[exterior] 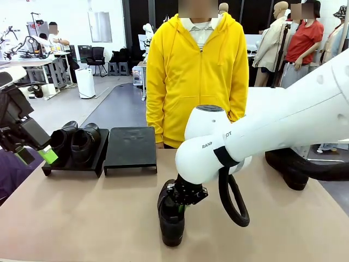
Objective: Organize the shoes by placing them on the stand.
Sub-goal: Pick up one Shoe and place it in the middle of the table.
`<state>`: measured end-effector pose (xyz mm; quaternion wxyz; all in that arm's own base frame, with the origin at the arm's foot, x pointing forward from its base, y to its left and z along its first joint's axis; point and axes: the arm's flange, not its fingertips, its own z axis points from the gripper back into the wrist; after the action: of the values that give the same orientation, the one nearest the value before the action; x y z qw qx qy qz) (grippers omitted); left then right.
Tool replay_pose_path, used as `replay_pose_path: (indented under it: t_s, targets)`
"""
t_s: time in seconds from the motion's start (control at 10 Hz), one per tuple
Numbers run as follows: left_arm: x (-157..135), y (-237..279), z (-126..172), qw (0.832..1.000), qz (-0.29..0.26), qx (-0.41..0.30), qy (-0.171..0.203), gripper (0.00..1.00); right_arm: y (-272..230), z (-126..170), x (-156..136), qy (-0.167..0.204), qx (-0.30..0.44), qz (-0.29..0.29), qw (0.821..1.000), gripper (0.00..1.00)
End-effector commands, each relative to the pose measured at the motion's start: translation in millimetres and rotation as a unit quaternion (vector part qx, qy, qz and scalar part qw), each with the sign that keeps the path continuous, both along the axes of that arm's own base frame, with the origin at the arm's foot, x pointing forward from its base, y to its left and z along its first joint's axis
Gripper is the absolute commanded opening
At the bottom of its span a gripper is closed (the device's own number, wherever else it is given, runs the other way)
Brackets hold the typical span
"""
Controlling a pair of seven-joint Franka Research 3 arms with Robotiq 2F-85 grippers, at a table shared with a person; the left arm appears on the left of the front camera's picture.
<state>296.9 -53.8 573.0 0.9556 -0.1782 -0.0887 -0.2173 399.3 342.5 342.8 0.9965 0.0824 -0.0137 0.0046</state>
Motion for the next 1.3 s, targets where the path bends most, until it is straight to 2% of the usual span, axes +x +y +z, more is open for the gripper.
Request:
replay_pose_path:
  t_s: [0.0,0.2,0.3,0.4,0.5,0.7,0.9,1.2]
  targets:
    - [0.2,1.8,-0.2,1.000,-0.008,-0.010,-0.002,1.00,12.7,1.6,6.0,0.017,-0.011,0.000,1.000,0.00]
    - [0.2,1.8,-0.2,1.000,-0.008,-0.010,-0.002,1.00,9.6,0.6,7.5,0.024,-0.008,-0.002,1.000,0.00]
    - [0.2,1.8,-0.2,1.000,-0.008,-0.010,-0.002,1.00,9.8,-0.7,7.5,0.037,-0.006,0.008,0.999,0.21]
    - [0.2,1.8,-0.2,1.000,-0.008,-0.010,-0.002,1.00,9.6,-0.7,7.5,0.037,-0.011,0.009,0.999,0.79]
    - [0.2,1.8,-0.2,1.000,-0.008,-0.010,-0.002,1.00,9.2,0.6,8.2,0.037,-0.016,0.005,0.999,1.00]
    - [0.2,1.8,-0.2,1.000,-0.008,-0.010,-0.002,1.00,6.1,6.6,8.7,0.029,-0.027,-0.003,0.999,1.00]
    - [0.2,1.8,-0.2,1.000,-0.008,-0.010,-0.002,1.00,-6.0,30.1,1.9,0.019,-0.026,0.016,0.999,1.00]
    - [0.2,1.8,-0.2,1.000,-0.008,-0.010,-0.002,1.00,-80.1,110.3,-33.7,0.037,0.038,0.100,0.994,1.00]
